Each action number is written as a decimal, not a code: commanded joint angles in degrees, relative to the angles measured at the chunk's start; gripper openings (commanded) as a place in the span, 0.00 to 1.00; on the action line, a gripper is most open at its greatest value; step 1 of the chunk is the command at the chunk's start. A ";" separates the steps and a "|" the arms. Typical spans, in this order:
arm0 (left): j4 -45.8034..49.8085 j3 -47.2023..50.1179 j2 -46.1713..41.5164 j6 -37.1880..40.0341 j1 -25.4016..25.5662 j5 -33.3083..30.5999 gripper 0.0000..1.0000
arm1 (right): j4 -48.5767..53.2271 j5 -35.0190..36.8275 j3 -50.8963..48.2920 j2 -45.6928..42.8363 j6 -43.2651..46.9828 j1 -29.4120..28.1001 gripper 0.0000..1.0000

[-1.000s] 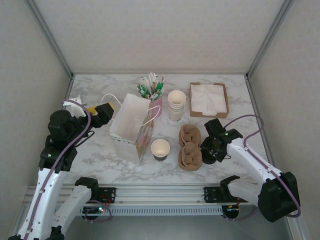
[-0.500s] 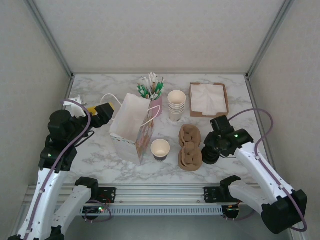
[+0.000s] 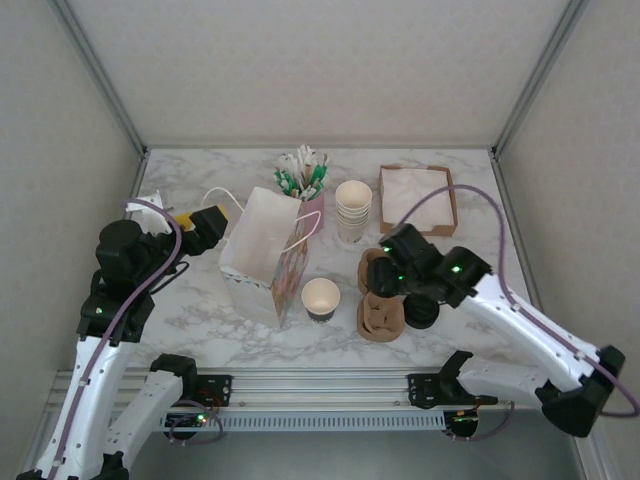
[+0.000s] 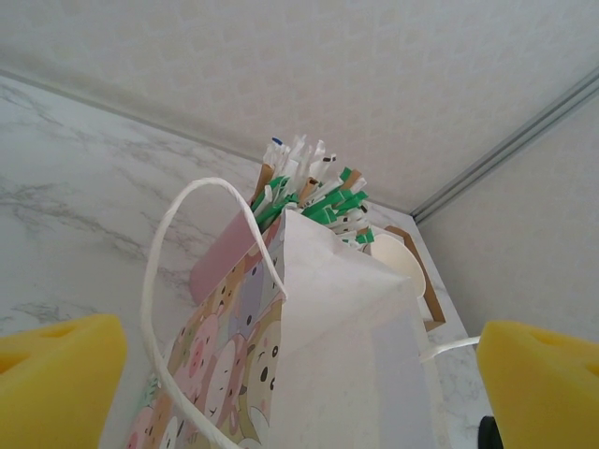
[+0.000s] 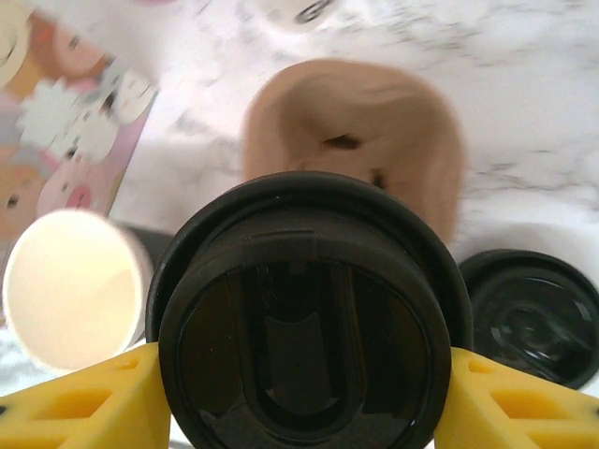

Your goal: Pack the takeout coffee

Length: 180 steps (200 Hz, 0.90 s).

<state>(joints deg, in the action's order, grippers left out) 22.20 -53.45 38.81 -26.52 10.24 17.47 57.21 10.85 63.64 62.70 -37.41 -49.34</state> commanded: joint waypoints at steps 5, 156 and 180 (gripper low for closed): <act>0.11 0.01 0.04 0.77 -0.64 0.46 0.96 | -1.62 0.75 4.00 4.69 2.59 -6.64 0.66; 0.15 0.01 -0.14 0.77 -0.62 0.80 0.96 | -4.69 -2.40 13.46 25.91 0.32 -15.91 0.66; 0.16 -0.04 -0.14 0.77 -0.65 0.73 0.96 | -4.14 -2.33 13.94 27.10 0.06 -15.89 0.66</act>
<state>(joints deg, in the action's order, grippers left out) 22.20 -53.45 38.79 -26.52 10.24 17.50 52.90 9.13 75.33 88.42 -36.21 -64.71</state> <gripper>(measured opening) 0.960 0.659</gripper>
